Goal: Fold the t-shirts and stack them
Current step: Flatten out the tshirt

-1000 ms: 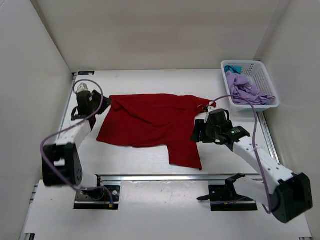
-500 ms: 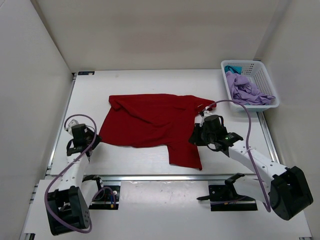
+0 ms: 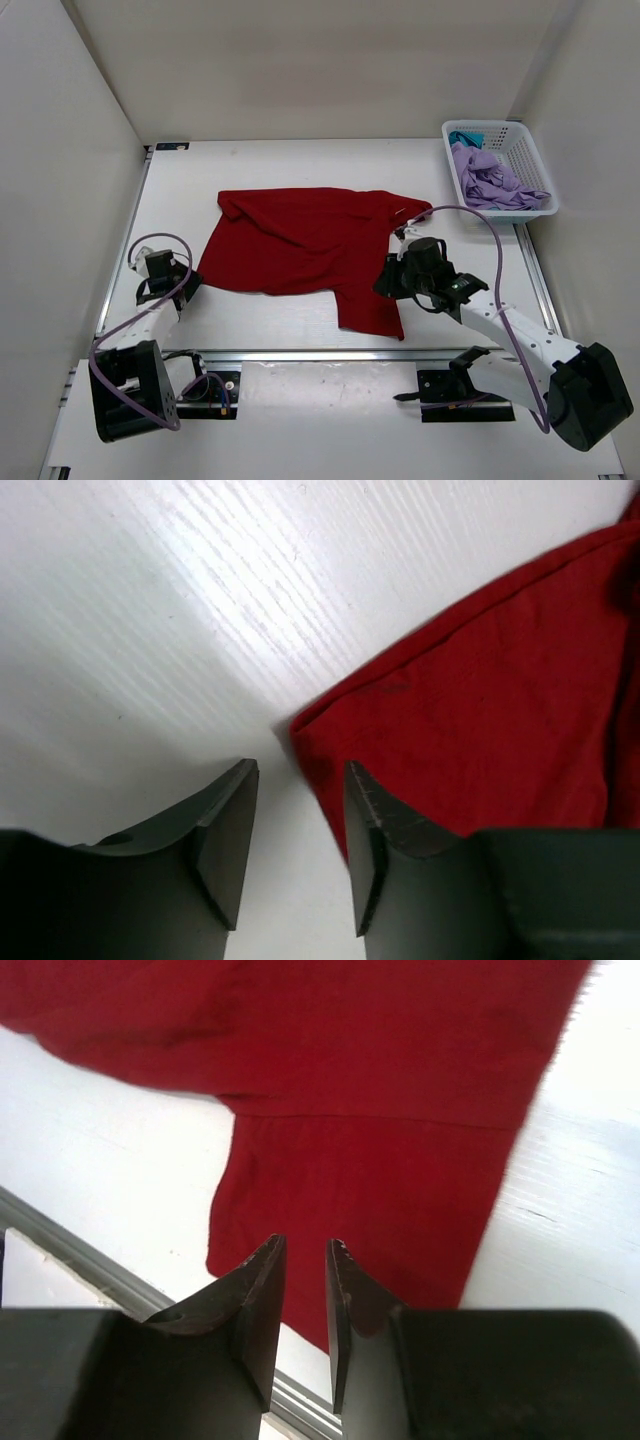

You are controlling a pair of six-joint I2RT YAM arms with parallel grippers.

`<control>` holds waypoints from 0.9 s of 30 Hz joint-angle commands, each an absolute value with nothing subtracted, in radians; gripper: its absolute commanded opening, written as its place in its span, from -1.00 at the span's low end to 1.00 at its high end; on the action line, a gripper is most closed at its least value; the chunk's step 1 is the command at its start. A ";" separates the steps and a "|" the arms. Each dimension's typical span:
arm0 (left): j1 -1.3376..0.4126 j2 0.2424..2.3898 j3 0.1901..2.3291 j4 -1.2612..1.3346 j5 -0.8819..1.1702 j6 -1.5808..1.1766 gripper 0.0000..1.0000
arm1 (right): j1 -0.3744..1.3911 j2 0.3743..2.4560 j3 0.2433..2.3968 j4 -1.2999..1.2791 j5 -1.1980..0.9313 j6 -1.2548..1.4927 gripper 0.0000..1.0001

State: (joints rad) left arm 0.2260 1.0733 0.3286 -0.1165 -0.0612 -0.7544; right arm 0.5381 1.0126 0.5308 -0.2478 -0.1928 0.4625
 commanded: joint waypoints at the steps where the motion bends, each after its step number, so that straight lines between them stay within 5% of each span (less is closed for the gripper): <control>1: 0.225 1.141 0.331 -0.112 -0.028 -0.784 -0.02 | 0.567 1.006 0.540 -0.193 -0.199 0.449 -0.57; 8: 0.198 1.189 0.321 -0.040 -0.003 -0.821 -0.22 | 0.566 1.002 0.535 -0.176 -0.216 0.453 -0.56; 17: 0.202 1.178 0.343 -0.023 -0.009 -0.810 -1.00 | 0.520 0.967 0.512 -0.225 -0.174 0.466 -0.27; 27: 0.172 1.131 0.584 -0.084 -0.012 -0.704 -1.00 | 0.373 0.966 0.523 -0.397 -0.101 0.505 -0.17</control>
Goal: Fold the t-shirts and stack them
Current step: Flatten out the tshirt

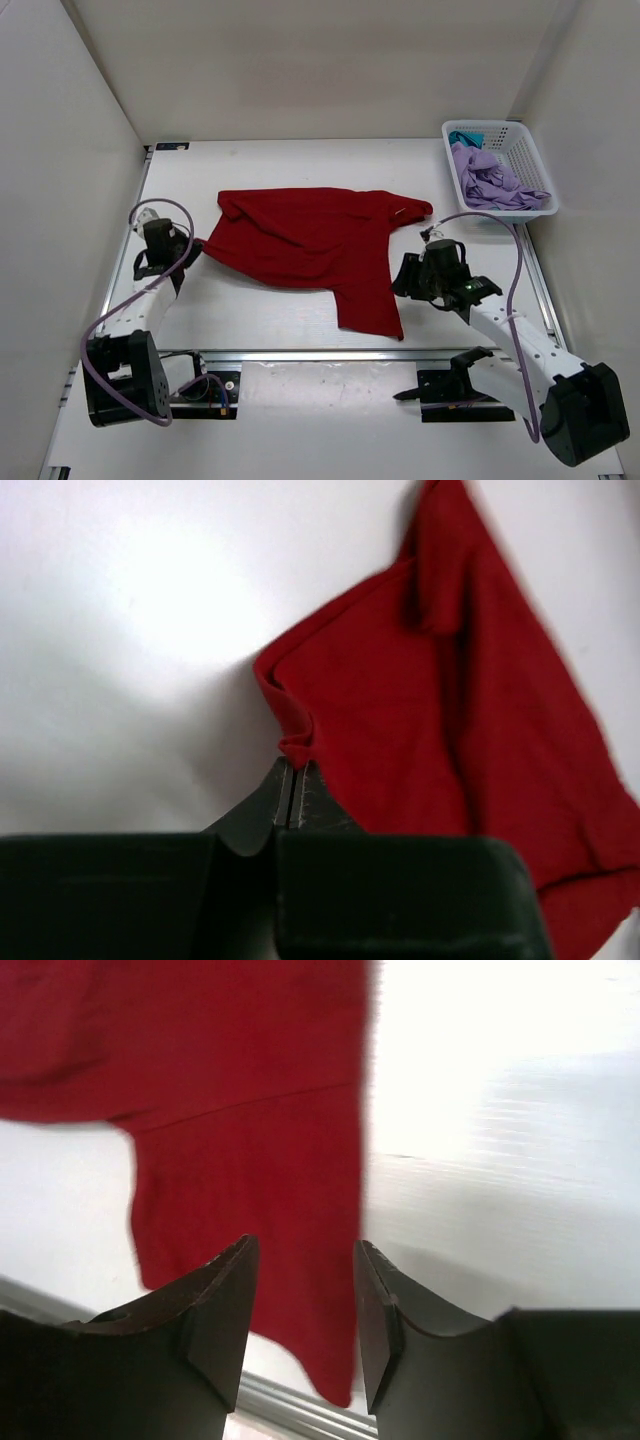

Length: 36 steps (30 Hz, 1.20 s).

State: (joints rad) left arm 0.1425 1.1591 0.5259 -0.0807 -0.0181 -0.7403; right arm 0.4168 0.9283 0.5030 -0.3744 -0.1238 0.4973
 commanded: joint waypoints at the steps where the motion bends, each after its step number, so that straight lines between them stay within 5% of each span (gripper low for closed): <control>1: 0.187 1.134 0.583 -0.075 0.014 -0.709 -1.00 | 0.362 0.982 0.538 -0.399 -0.110 0.497 -0.17; 10: 0.245 1.265 0.661 -0.014 0.144 -0.750 -1.00 | 0.301 1.468 0.885 -0.348 -0.231 0.408 -0.17; 24: 0.196 1.339 0.686 0.061 0.164 -0.778 -1.00 | 0.206 1.824 1.238 -0.374 -0.236 0.431 -0.13; 29: 0.195 1.354 0.696 0.064 0.173 -0.792 -1.00 | 0.226 1.830 1.235 -0.316 -0.219 0.436 -0.68; 36: 0.158 1.376 0.726 0.066 0.156 -0.798 -1.00 | 0.207 1.652 1.105 -0.270 -0.298 0.410 -1.00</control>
